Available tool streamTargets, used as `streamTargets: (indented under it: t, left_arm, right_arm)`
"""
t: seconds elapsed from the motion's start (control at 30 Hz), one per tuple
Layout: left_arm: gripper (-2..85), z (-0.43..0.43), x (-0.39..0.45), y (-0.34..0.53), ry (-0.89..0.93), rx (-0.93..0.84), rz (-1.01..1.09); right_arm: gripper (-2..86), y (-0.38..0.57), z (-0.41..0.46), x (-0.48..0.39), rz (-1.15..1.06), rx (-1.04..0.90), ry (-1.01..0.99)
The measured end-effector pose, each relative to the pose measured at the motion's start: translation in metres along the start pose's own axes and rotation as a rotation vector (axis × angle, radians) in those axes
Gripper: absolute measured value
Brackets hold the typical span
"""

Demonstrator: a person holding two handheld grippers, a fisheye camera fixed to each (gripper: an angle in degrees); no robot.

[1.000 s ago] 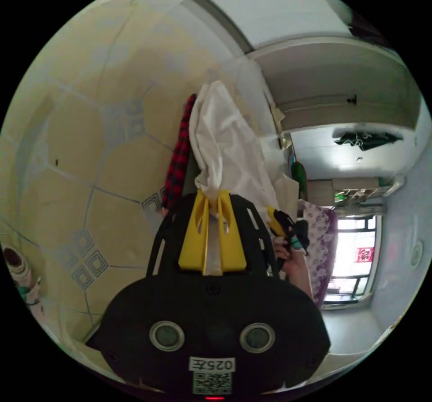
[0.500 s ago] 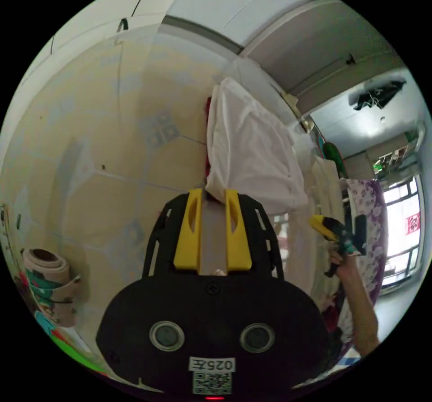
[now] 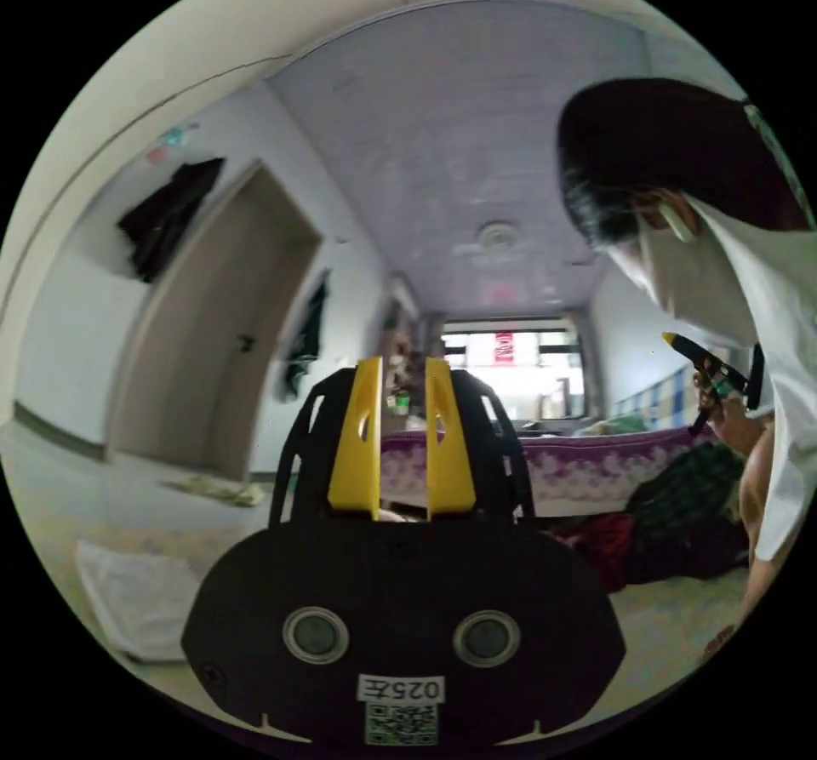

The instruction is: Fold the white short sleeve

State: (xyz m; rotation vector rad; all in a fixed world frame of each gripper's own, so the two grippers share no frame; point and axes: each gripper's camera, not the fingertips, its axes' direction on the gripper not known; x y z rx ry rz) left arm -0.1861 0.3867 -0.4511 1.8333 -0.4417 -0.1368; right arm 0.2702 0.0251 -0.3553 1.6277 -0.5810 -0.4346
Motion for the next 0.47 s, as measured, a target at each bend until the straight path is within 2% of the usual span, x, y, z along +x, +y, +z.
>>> streamTargets:
  t: [0.07,0.13,0.23,0.3,0.37,0.4,0.47]
  left_arm:
    - [8.7,0.056,0.081,0.021,0.196,-0.011,0.042]
    - [9.7,0.095,0.148,0.038,0.242,-0.016,0.118]
    - [10.6,0.168,0.254,0.061,0.435,-0.098,0.140]
    - [11.3,0.219,0.311,0.079,0.674,-0.134,0.065]
    - [12.0,0.298,0.396,0.115,0.881,-0.310,-0.020]
    - [12.3,0.319,0.420,0.126,0.913,-0.380,-0.019]
    - [13.6,0.385,0.519,0.181,0.957,-0.561,0.068]
  right_arm:
    - [14.9,0.008,-0.066,0.026,-0.157,-0.051,0.208]
    - [16.7,0.026,-0.100,0.042,-0.286,-0.052,0.329]
    - [16.7,0.053,-0.139,0.081,-0.342,-0.120,0.418]
    - [16.1,0.065,-0.160,0.118,-0.263,-0.134,0.468]
    - [16.7,0.080,-0.187,0.182,-0.052,-0.158,0.456]
    - [16.7,0.085,-0.193,0.196,-0.032,-0.172,0.475]
    - [16.6,0.113,-0.213,0.245,-0.021,-0.270,0.600]
